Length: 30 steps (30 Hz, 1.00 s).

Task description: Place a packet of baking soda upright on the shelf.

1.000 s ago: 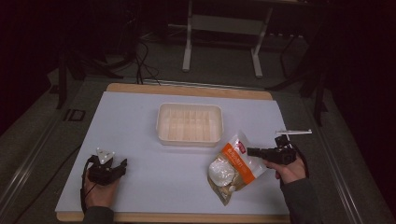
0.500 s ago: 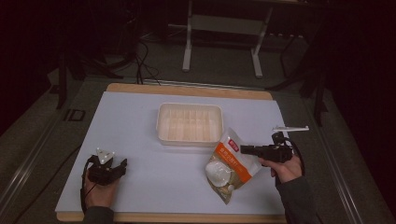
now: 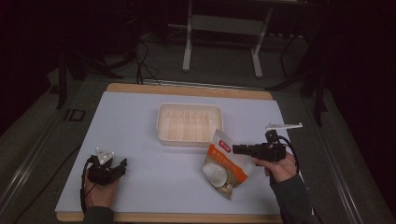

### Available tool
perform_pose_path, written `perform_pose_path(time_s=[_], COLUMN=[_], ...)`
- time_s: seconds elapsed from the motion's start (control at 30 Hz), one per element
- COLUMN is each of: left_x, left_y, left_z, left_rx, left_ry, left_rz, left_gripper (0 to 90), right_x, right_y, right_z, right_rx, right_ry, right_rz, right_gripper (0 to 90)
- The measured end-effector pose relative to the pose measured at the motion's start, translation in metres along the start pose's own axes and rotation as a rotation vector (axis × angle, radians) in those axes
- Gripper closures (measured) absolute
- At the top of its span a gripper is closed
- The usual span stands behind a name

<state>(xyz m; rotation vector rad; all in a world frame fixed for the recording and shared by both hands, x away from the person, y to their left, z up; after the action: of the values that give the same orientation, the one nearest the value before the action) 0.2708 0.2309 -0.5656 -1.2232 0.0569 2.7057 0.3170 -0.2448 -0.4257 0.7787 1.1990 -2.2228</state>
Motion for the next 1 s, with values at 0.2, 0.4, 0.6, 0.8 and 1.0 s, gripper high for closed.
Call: perform_pose_path(time_s=[0.2,0.4,0.6,0.8,1.0], left_x=[0.000,0.000,0.000,0.000,0.000], left_y=[0.000,0.000,0.000,0.000,0.001], left_z=[0.000,0.001,0.001,0.001,0.000], left_rx=[-0.003,-0.015,-0.017,-0.017,-0.016], left_ry=[-0.001,0.004,0.003,0.002,-0.001], left_rz=[-0.011,-0.004,-0.008,-0.011,-0.009], left_gripper=[42.8,40.0,39.6,39.6,39.6], right_x=[-0.003,-0.005,-0.009,-0.016,-0.022], right_y=[-0.008,-0.011,-0.013,-0.017,-0.020], right_z=[-0.001,-0.003,-0.002,-0.003,-0.002], right_rx=[-0.005,-0.010,-0.020,-0.019,-0.029], right_ry=[0.005,0.007,0.019,0.030,0.052], right_rz=[0.016,0.021,0.020,0.024,0.026], right_gripper=[90.0,90.0,90.0,90.0,90.0])
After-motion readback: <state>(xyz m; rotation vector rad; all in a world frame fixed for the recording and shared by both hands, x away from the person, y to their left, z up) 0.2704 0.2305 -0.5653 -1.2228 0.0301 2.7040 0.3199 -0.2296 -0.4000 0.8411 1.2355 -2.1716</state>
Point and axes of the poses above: each handheld gripper's, and its own axes: z roughly backward along the jaws, x roughly out of its underside, y roughly to its right, the point moved 2 cm from there along -z, roughly forward along the jaws, and after that the axes turned 1 degree about -z, right-handed, at the moved point
